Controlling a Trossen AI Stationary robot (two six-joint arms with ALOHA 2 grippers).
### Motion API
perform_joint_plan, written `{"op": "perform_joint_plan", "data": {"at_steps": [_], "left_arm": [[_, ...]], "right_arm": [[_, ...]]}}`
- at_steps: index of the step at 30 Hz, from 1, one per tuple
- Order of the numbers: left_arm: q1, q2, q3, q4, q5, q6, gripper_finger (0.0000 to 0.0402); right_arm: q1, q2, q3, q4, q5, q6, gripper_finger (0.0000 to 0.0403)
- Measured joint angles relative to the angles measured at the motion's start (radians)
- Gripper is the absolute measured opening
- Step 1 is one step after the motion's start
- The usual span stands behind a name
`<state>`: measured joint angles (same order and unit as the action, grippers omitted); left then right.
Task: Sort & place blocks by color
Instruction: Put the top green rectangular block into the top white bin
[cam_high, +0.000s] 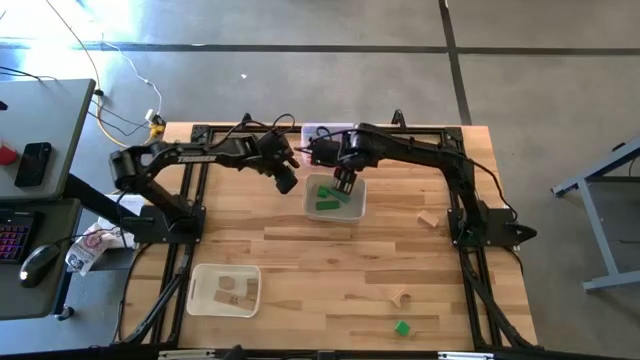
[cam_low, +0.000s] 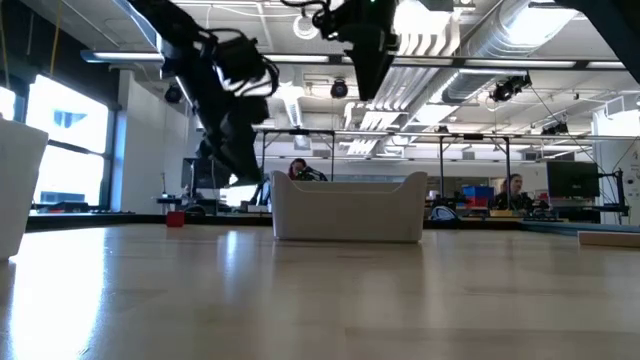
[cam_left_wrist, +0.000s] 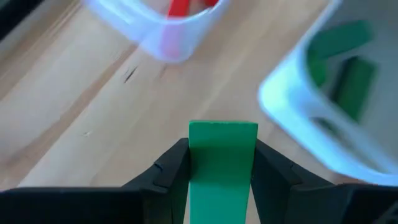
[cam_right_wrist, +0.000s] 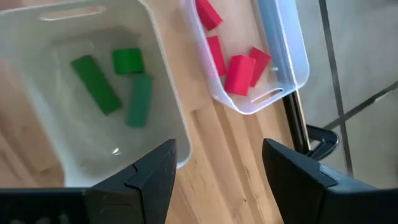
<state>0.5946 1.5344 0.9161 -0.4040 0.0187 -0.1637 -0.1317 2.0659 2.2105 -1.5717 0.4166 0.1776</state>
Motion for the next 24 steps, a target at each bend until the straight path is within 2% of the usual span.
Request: {"op": "perform_joint_plan", "data": {"at_steps": [6, 11, 24], "left_arm": [[-0.081, -0.102, 0.001, 0.027, -0.001, 0.009, 0.0115], [-0.162, -0.137, 0.001, 0.097, 0.0, 0.039, 0.0116], [-0.272, -0.063, 0.002, 0.279, -0.003, 0.09, 0.0117]], "right_arm": [[0.054, -0.017, 0.0, 0.001, 0.04, 0.009, 0.0222], [0.087, -0.021, 0.0, 0.001, 0.057, 0.01, 0.0222], [0.172, -0.021, -0.001, 0.001, 0.054, 0.094, 0.0222]]}}
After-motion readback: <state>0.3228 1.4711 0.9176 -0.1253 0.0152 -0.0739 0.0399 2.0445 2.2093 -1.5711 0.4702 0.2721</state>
